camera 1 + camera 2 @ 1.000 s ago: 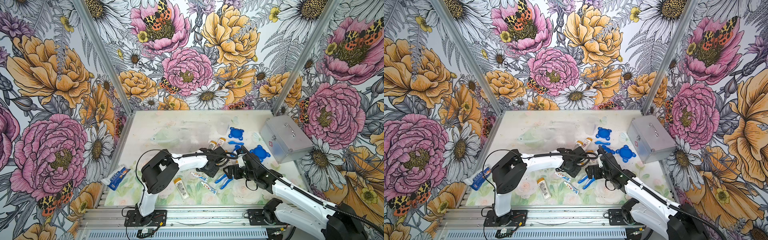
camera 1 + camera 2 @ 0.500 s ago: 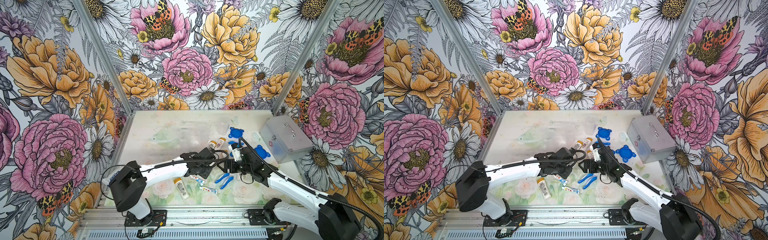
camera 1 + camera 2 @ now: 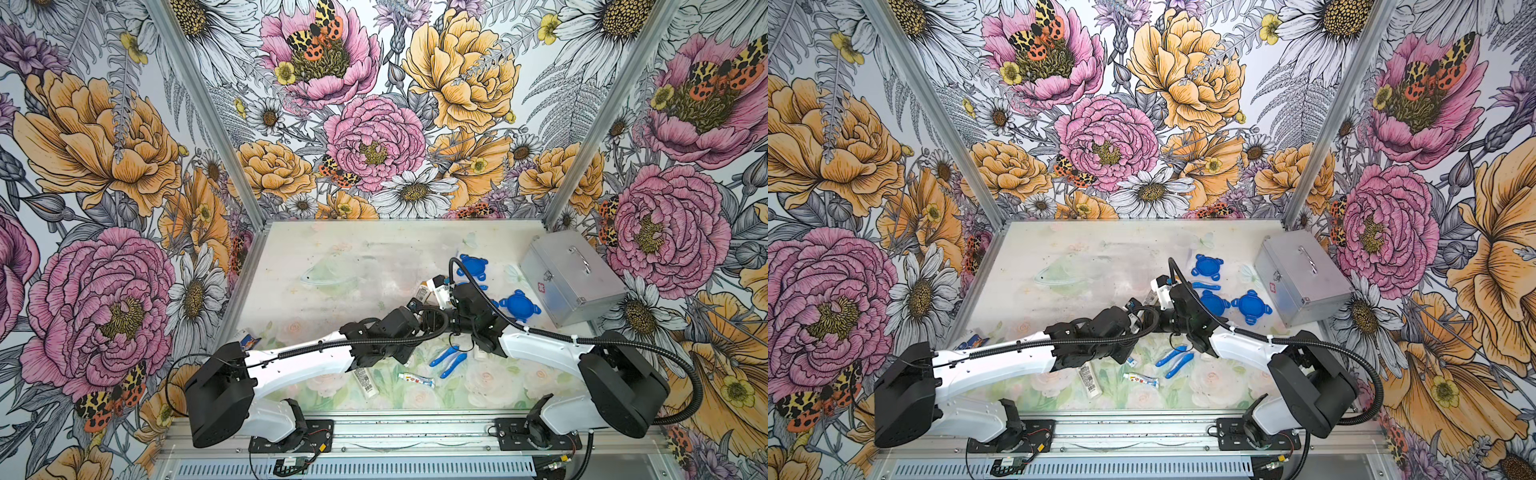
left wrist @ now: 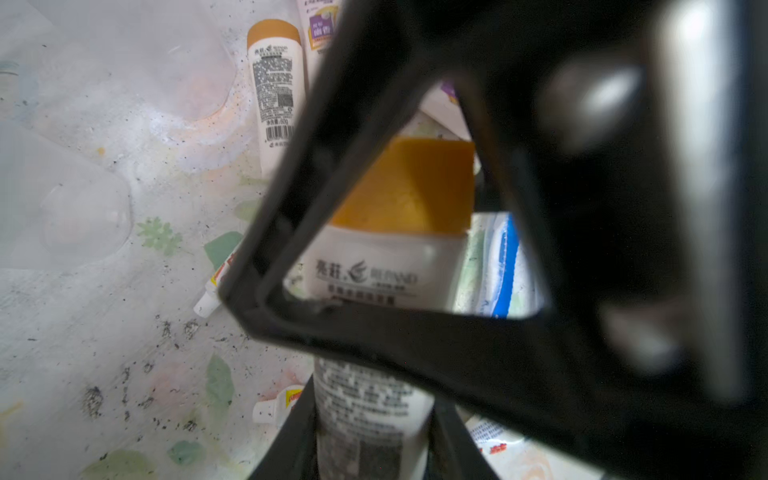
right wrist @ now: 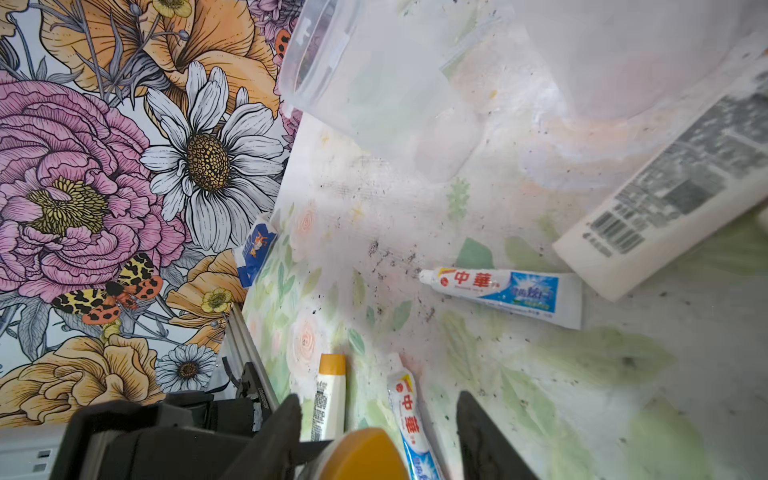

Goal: Pack away toiletry kits
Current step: Pick up the toiletry item from the center of the board, then place the toiletry item into the container.

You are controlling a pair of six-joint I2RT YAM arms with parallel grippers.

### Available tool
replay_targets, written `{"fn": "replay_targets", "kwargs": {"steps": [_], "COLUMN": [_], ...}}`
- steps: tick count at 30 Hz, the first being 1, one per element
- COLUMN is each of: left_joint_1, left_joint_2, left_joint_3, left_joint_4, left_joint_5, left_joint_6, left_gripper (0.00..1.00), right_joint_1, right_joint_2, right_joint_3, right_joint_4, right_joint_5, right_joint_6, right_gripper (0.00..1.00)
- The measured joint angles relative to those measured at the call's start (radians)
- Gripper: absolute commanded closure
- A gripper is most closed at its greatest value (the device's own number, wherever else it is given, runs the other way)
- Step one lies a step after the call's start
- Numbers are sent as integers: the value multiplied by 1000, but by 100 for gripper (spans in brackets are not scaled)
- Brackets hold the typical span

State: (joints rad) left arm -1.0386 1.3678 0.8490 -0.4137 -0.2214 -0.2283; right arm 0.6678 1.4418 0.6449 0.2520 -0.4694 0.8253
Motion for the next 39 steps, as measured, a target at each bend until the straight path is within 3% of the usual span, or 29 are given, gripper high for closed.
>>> {"fn": "replay_targets", "kwargs": {"steps": [9, 12, 16, 17, 24, 31, 39], "left_joint_1": [2, 7, 40, 58, 248, 425, 480], "left_joint_2": [2, 2, -4, -14, -245, -417, -424], "left_joint_3": [0, 0, -3, -10, -136, -163, -163], "left_joint_4": [21, 30, 45, 50, 63, -4, -79], "left_joint_5": [-71, -77, -56, -40, 108, 194, 235], "left_joint_6": [-11, -12, -37, -45, -143, -235, -268], "left_gripper": [73, 55, 8, 2, 2, 1, 2], "right_joint_1": [22, 22, 22, 21, -40, -75, -63], "right_joint_2": [3, 5, 10, 10, 48, 224, 406], "right_joint_3": [12, 21, 68, 96, 414, 742, 925], "right_joint_4": [45, 43, -37, -80, -362, -495, -552], "right_joint_5": [-17, -15, -8, 1, 108, 254, 412], "right_joint_6": [44, 45, -13, -40, -283, -492, -623], "right_gripper": [84, 92, 95, 95, 95, 96, 97]}}
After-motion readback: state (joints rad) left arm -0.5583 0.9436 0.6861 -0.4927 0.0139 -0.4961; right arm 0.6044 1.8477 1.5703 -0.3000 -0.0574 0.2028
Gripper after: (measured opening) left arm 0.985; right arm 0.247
